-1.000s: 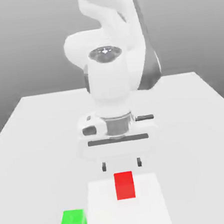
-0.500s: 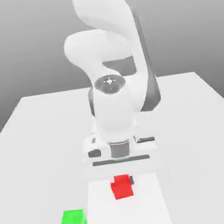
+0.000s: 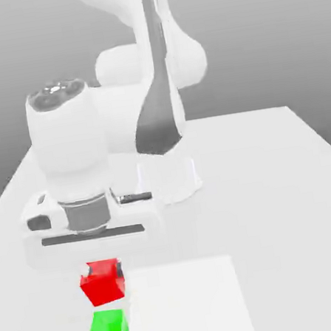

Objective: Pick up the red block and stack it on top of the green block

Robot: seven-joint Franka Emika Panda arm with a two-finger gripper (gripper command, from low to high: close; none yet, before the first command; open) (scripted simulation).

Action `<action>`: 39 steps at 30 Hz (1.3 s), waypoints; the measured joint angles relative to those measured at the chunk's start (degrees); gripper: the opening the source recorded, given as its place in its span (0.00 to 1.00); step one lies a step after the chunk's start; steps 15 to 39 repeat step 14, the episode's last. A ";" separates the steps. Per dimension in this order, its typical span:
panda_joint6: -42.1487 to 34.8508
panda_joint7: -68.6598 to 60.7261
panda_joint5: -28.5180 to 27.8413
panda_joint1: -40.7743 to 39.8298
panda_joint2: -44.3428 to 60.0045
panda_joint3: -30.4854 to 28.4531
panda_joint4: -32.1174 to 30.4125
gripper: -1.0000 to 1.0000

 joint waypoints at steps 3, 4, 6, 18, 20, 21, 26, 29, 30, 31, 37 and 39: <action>5.07 -1.33 1.40 -0.66 5.70 0.78 0.59 1.00; 5.07 -1.33 1.41 -0.67 5.70 0.78 0.59 1.00; 5.07 -1.33 1.41 -0.69 5.70 0.78 0.59 1.00; -0.96 -0.07 -0.40 -0.41 -0.69 0.19 0.33 1.00; -0.96 -0.07 -0.40 -0.41 -0.69 0.19 0.33 1.00; -0.96 -0.07 -0.40 -0.41 -0.69 0.19 0.33 1.00; -0.96 -0.07 -0.40 -0.41 -0.69 0.19 0.33 1.00; -0.96 -0.07 -0.40 -0.41 -0.69 0.19 0.33 1.00; -0.96 -0.07 -0.40 -0.41 -0.69 0.19 0.33 1.00; -0.96 -0.07 -0.40 -0.41 -0.69 0.19 0.33 1.00; -0.96 -0.07 -0.40 -0.41 -0.69 0.19 0.33 1.00; -0.96 -0.07 -0.40 -0.41 -0.69 0.19 0.33 1.00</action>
